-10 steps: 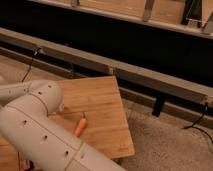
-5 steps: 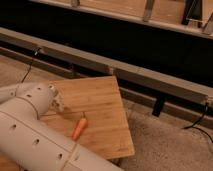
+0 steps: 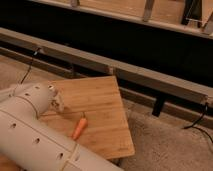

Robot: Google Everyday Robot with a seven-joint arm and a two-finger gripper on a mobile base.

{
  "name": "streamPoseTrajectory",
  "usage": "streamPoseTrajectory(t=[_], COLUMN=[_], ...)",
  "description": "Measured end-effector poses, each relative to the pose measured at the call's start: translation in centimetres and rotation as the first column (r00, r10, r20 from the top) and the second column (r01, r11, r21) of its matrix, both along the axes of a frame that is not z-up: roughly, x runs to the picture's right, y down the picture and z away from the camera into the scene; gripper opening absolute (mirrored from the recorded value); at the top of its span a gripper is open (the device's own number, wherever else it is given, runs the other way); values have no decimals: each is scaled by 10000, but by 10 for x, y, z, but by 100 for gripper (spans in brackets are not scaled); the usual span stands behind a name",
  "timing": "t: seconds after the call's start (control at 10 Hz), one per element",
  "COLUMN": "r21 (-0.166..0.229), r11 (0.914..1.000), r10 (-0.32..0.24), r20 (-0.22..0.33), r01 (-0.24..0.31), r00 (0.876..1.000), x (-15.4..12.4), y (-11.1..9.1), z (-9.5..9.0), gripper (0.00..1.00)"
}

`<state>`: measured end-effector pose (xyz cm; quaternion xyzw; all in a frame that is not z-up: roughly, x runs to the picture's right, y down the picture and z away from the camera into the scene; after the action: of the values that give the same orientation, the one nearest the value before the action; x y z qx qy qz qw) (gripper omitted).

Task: Wipe the white sponge on the table

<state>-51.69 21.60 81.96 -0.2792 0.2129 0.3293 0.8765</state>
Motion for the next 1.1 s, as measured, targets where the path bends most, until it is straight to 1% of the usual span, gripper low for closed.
streamPoseTrajectory(t=[0.1, 0.2, 0.3, 0.5, 0.7, 0.8, 0.9, 1.0, 1.1], r21=[-62, -125, -186, -37, 143, 242, 392, 583, 876], r11=[10000, 9999, 9998, 9997, 9989, 9980, 9960, 9917, 9826], r10=[-59, -34, 50, 227, 463, 611, 866, 1247, 1793], r20=[-42, -203, -495, -1132, -1624, -1814, -2029, -2138, -2151], r01=[59, 32, -60, -232, -446, -577, -802, -1148, -1639], r00=[10000, 9998, 9988, 9933, 9856, 9815, 9754, 9689, 9600], x=[5, 17, 36, 78, 107, 117, 127, 131, 131], y=[3, 3, 2, -7, -15, -18, -22, -29, -41], z=[0, 2, 4, 13, 20, 24, 27, 30, 33], gripper=[0, 0, 0, 0, 0, 0, 5, 14, 25])
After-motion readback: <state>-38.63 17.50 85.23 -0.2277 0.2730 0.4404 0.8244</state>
